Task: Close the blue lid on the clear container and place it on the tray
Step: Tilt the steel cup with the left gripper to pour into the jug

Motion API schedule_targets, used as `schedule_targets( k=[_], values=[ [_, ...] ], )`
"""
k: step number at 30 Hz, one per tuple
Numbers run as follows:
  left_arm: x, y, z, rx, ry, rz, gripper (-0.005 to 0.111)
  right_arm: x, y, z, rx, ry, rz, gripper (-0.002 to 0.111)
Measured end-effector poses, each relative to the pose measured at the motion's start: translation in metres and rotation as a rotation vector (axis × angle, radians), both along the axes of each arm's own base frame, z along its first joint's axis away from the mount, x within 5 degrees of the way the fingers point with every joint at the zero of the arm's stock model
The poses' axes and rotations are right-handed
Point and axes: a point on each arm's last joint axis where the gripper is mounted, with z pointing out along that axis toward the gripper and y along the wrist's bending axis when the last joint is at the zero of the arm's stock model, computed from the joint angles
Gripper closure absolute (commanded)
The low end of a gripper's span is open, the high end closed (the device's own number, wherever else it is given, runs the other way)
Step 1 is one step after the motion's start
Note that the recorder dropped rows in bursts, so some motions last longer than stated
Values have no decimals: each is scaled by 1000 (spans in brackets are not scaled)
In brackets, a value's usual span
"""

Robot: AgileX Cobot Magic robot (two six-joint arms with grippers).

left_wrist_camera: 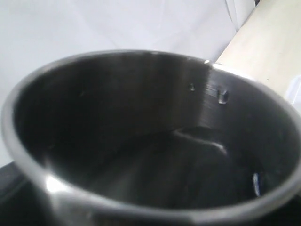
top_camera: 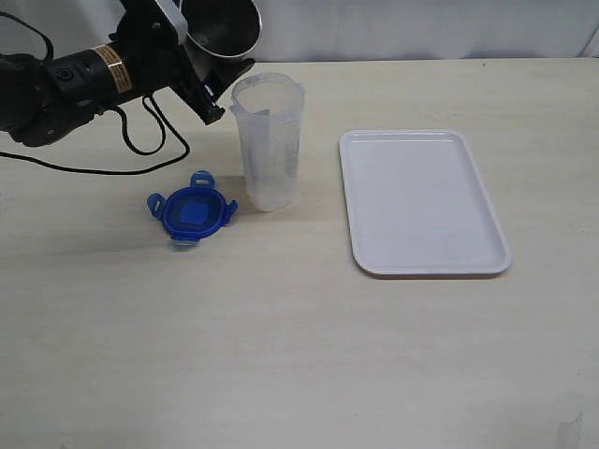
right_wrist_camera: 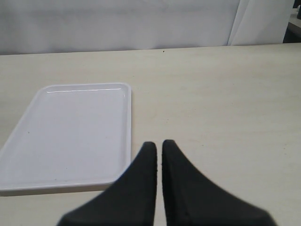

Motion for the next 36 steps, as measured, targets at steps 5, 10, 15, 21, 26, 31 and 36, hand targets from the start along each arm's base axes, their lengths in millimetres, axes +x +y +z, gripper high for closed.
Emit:
schedule_targets(
  k=[5, 10, 15, 21, 26, 31, 36],
  values=[
    [0, 0, 0, 46, -42, -6, 107, 0, 0, 0, 0, 0, 0, 104],
    [0, 0, 0, 75, -71, -11, 107, 0, 0, 0, 0, 0, 0, 104],
    [0, 0, 0, 111, -107, -16, 107, 0, 0, 0, 0, 0, 0, 104],
    [0, 0, 0, 148, -143, -22, 107, 0, 0, 0, 0, 0, 0, 104],
    [0, 0, 0, 179, -174, -27, 107, 0, 0, 0, 0, 0, 0, 104],
    [0, 0, 0, 212, -205, -32, 107, 0, 0, 0, 0, 0, 0, 104],
    [0, 0, 0, 236, -230, -36, 107, 0, 0, 0, 0, 0, 0, 104]
  ],
)
